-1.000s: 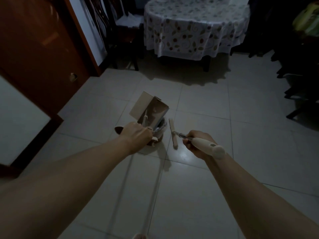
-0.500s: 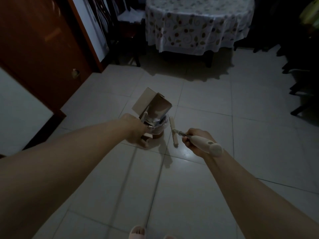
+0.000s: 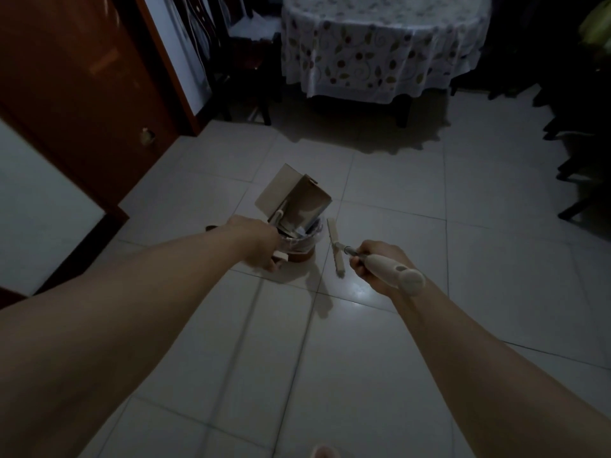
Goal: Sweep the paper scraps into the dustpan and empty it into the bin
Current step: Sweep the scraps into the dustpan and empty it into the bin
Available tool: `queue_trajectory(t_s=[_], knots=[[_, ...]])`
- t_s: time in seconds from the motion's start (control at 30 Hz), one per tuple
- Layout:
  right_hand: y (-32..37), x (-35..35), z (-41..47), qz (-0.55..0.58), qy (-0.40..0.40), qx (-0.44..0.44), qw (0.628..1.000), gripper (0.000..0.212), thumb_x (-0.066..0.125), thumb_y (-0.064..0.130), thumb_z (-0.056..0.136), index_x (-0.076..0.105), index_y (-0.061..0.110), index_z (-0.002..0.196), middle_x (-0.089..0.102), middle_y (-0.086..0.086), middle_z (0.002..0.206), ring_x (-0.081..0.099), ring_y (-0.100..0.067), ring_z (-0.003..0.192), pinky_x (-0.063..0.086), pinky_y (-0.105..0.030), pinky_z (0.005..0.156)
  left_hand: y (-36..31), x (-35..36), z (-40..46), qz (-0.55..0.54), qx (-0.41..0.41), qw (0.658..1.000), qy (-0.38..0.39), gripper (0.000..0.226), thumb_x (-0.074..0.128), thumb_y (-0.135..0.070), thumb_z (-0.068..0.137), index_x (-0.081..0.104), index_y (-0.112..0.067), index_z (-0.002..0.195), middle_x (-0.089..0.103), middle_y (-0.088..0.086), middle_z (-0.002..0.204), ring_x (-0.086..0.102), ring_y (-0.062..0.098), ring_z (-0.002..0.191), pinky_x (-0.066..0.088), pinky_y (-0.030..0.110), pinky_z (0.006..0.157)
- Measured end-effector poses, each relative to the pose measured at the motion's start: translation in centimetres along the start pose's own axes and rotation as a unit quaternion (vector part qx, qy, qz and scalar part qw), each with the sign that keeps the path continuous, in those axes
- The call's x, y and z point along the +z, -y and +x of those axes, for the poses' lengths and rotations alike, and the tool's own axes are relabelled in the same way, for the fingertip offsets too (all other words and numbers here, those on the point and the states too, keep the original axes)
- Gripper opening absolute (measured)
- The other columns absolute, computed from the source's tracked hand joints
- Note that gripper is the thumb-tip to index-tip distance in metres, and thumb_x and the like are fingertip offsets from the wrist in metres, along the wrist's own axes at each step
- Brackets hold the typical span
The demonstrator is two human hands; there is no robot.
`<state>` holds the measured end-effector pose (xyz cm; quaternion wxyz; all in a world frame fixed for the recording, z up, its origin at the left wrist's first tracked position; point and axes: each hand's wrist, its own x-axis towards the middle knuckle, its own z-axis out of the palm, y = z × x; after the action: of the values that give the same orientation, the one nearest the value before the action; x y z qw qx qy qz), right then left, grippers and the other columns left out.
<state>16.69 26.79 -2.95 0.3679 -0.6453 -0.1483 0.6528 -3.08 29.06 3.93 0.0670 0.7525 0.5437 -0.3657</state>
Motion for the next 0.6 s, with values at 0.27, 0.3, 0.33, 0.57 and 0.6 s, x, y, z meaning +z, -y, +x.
queue_trajectory(t_s=[0.27,0.3,0.33,0.57,0.6], knots=[[-1.2,1.8,-1.7,0.018,-0.007,-0.012,1.0,0.023,0.047,-0.001,0.086,0.053,-0.01,0.106,0.053,-0.019,0.073,0.054,-0.019,0.047,0.043,-0.021,0.034,-0.1,2.6,-1.3,0.088,-0.007,0.993,-0.083,0.036,0.05,-0.047,0.093,0.057,-0.023,0.118,0.063,0.0,0.116,0.06,0.021,0.107,0.038,0.03,0.076],[-1.4,2.1,-2.0,0.016,-0.007,-0.013,1.0,0.024,0.047,0.0,0.087,0.053,-0.01,0.108,0.054,-0.019,0.073,0.054,-0.019,0.048,0.044,-0.021,0.034,-0.1,3.1,-1.5,0.1,-0.006,0.991,-0.085,0.034,0.05,-0.043,0.094,0.056,-0.022,0.119,0.062,0.001,0.118,0.06,0.021,0.109,0.038,0.03,0.077],[-1.6,2.3,-2.3,0.012,-0.007,-0.014,1.0,0.025,0.048,0.0,0.087,0.053,-0.01,0.108,0.054,-0.018,0.074,0.055,-0.019,0.049,0.044,-0.022,0.034,-0.1,3.5,-1.8,0.108,-0.005,0.99,-0.09,0.031,0.05,-0.04,0.094,0.056,-0.021,0.119,0.062,0.001,0.119,0.06,0.021,0.11,0.038,0.03,0.078],[-2.1,3.3,-4.1,0.027,-0.007,-0.025,0.999,0.021,0.048,-0.001,0.087,0.052,-0.009,0.106,0.053,-0.021,0.086,0.055,-0.018,0.048,0.044,-0.02,0.034,0.3,6.7,-4.8,0.102,0.012,0.988,-0.119,0.022,0.049,-0.027,0.096,0.062,-0.018,0.111,0.063,0.003,0.115,0.059,0.022,0.107,0.034,0.03,0.077],[-2.2,3.5,-4.0,0.029,-0.006,-0.027,0.999,0.02,0.047,-0.002,0.087,0.052,-0.009,0.105,0.052,-0.021,0.085,0.055,-0.017,0.045,0.044,-0.02,0.034,0.2,7.0,-4.9,0.101,0.011,0.988,-0.117,0.022,0.049,-0.026,0.096,0.062,-0.018,0.112,0.063,0.003,0.115,0.059,0.022,0.107,0.035,0.03,0.077]])
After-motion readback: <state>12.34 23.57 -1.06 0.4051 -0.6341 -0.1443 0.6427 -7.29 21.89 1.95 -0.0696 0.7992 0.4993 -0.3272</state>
